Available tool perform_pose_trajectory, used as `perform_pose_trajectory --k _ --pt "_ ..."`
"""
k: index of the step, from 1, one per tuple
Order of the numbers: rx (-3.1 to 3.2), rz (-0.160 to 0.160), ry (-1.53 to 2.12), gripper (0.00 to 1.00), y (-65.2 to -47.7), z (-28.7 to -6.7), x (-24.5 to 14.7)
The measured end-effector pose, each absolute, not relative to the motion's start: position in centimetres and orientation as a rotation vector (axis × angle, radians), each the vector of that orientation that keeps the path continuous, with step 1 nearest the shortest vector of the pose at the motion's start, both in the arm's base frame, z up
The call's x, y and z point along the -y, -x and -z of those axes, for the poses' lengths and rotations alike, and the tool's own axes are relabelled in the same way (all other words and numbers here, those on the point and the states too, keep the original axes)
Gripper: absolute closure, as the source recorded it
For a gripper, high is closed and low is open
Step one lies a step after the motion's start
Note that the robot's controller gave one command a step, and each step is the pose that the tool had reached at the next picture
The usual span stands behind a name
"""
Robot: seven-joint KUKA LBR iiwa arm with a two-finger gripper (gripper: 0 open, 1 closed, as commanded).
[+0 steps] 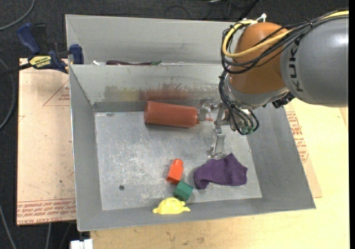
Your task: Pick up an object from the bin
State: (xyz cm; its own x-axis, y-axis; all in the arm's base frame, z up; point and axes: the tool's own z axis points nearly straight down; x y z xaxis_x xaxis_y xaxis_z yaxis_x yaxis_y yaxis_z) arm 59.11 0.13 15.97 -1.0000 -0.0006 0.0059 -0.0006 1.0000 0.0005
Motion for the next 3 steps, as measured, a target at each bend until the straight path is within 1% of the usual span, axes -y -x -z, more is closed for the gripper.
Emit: perform_pose_trajectory --k 1,2,3 --pt "3.143 0.001 -0.001 0.0 -59.3 -16.4 -0.1" --pt "3.148 0.0 -0.081 0.0 -58.7 -15.4 0.1" --pt "3.132 0.001 -0.268 0.0 -55.3 -12.2 0.5"
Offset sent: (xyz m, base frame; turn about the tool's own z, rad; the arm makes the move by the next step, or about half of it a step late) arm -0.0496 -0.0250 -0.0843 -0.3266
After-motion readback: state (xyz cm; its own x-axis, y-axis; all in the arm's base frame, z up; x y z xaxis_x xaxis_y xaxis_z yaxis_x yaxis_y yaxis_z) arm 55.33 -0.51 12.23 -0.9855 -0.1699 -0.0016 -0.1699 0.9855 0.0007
